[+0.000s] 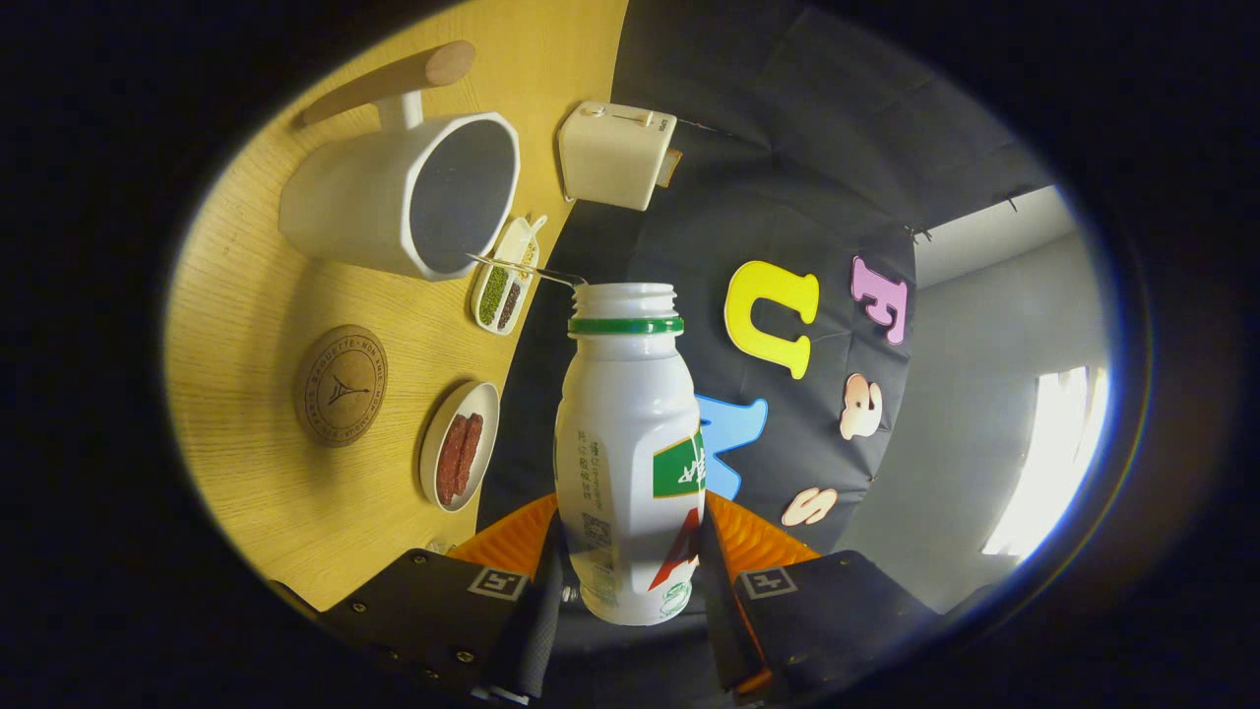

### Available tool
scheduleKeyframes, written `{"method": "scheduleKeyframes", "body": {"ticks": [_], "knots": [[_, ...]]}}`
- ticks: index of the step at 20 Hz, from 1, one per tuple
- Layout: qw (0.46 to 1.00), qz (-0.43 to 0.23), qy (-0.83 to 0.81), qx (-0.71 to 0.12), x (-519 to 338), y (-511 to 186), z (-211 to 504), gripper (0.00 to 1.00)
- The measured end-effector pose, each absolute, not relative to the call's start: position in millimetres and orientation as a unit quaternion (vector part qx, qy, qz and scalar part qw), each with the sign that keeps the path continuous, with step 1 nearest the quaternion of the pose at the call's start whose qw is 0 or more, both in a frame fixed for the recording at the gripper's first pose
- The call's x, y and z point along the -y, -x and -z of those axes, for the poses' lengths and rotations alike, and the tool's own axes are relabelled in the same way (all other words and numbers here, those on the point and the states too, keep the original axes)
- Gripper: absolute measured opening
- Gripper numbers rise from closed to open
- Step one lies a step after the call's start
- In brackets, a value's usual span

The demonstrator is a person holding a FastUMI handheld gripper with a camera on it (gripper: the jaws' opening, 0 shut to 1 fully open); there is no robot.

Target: Take the bottle from table, then pour the juice into the cup, finally place the bottle on the coaster

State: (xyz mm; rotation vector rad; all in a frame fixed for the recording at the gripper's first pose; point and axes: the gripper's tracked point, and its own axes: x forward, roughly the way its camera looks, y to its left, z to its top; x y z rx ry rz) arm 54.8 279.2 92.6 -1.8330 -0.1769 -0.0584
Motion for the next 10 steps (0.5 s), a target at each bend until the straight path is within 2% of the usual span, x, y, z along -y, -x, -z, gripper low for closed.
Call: {"method": "scheduleKeyframes", "body": {"ticks": [10], "knots": [[0.591,0.027,0.802,0.081,-282.3,-55.6,-94.1,0.64]]}}
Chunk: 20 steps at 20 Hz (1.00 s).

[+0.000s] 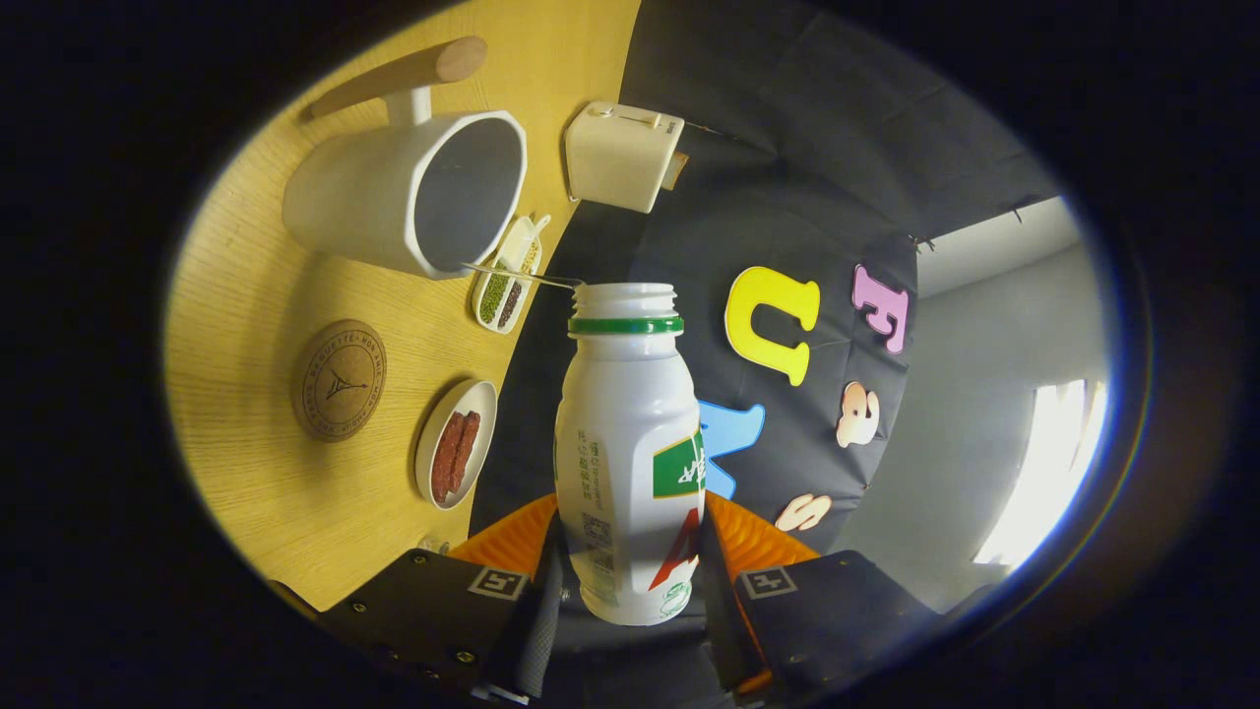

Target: Take the bottle from table, then pour the juice into the cup, finally place the bottle on the coaster

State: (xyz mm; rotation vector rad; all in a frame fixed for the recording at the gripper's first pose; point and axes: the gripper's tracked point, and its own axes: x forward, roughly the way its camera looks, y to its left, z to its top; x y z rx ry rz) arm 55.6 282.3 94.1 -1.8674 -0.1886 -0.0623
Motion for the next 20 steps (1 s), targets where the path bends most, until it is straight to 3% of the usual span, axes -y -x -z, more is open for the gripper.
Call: {"method": "scheduleKeyframes", "body": {"ticks": [20], "knots": [[0.538,0.026,0.835,0.111,-298.5,-51.7,-101.3,0.64]]}}
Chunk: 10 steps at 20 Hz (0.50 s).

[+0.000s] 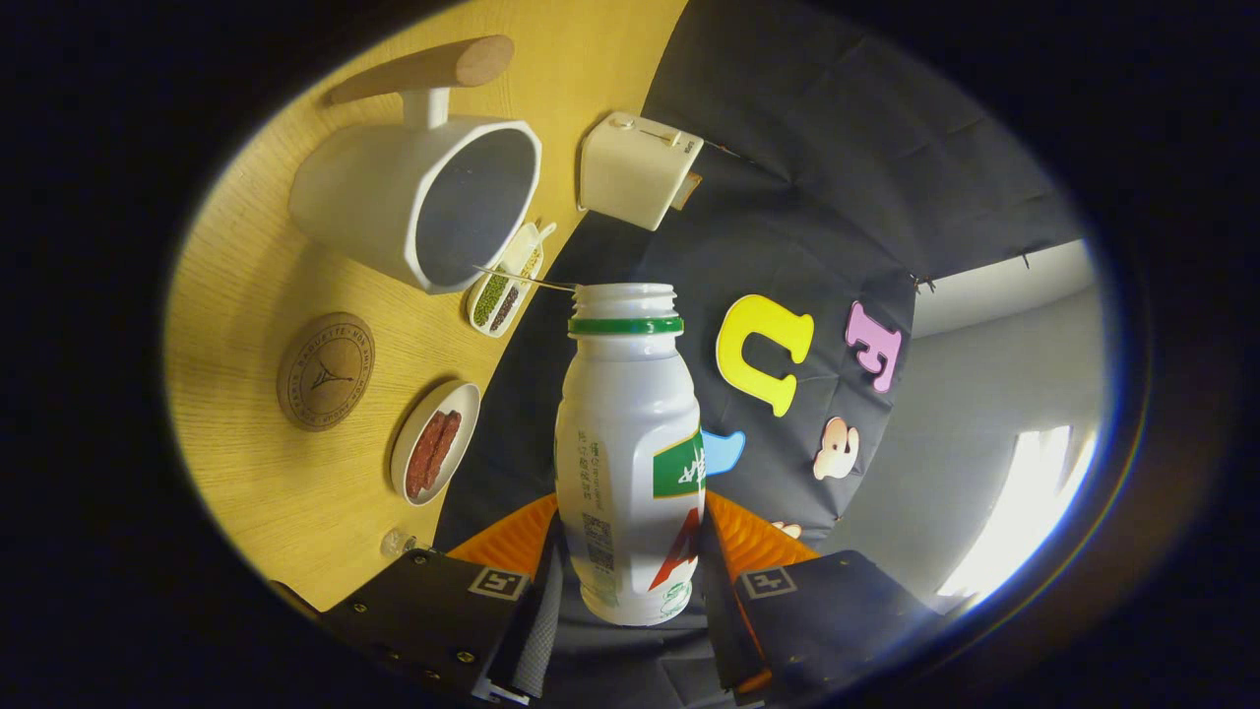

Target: Take the bottle from table, then pour the juice into the cup, finally place the bottle on the coaster

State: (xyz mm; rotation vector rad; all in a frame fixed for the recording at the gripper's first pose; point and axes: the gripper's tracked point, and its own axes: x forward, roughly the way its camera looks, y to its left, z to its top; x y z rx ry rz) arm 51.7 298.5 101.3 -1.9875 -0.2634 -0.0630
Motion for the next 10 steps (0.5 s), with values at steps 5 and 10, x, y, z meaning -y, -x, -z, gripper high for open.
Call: {"method": "scheduleKeyframes", "body": {"ticks": [5,10], "knots": [[0.526,0.025,0.842,0.118,-301.9,-51.0,-101.9,0.63],[0.512,0.023,0.85,0.127,-305.5,-50.2,-102.3,0.64]]}}
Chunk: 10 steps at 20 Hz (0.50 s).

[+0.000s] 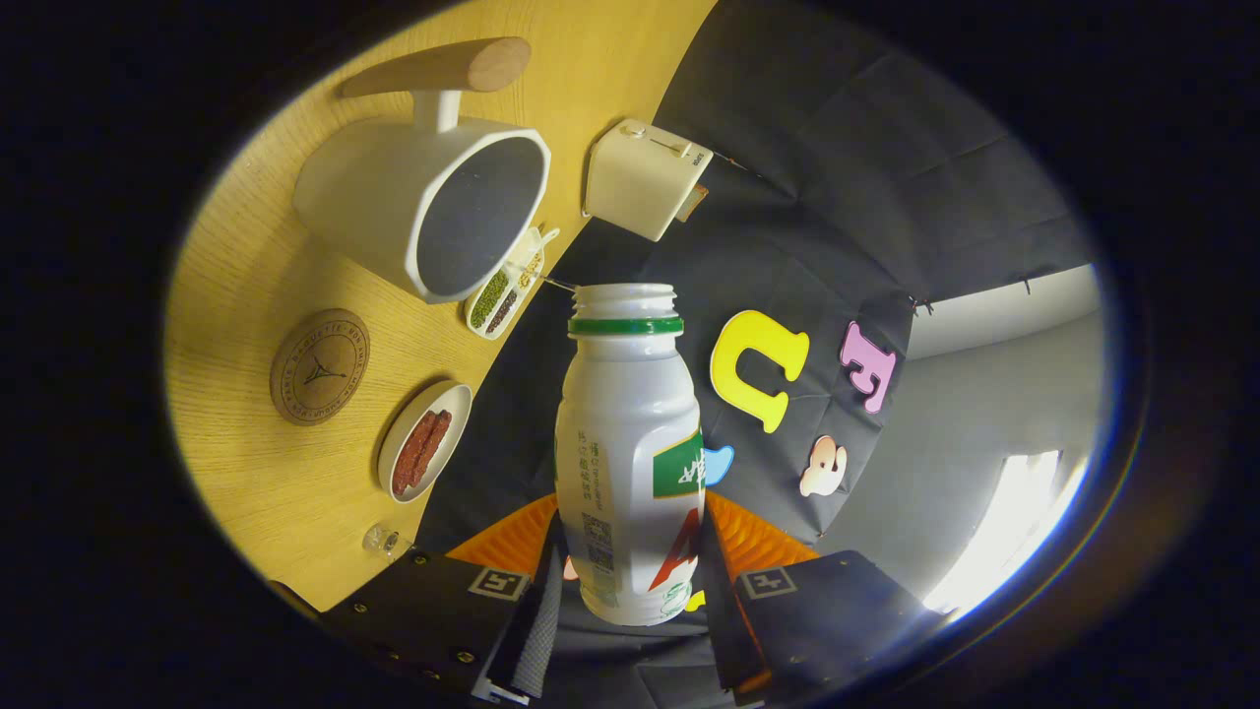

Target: Take the bottle from table, then pour the juice into the cup, finally place the bottle on the coaster

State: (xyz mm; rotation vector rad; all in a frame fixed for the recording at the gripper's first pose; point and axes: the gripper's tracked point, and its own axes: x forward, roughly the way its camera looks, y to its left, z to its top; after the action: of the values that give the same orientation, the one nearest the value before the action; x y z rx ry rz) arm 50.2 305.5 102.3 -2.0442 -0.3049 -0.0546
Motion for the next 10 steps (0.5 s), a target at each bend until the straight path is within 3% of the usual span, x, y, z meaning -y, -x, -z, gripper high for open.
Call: {"method": "scheduleKeyframes", "body": {"ticks": [10], "knots": [[0.482,0.023,0.864,0.142,-307.9,-49.7,-104.0,0.63]]}}
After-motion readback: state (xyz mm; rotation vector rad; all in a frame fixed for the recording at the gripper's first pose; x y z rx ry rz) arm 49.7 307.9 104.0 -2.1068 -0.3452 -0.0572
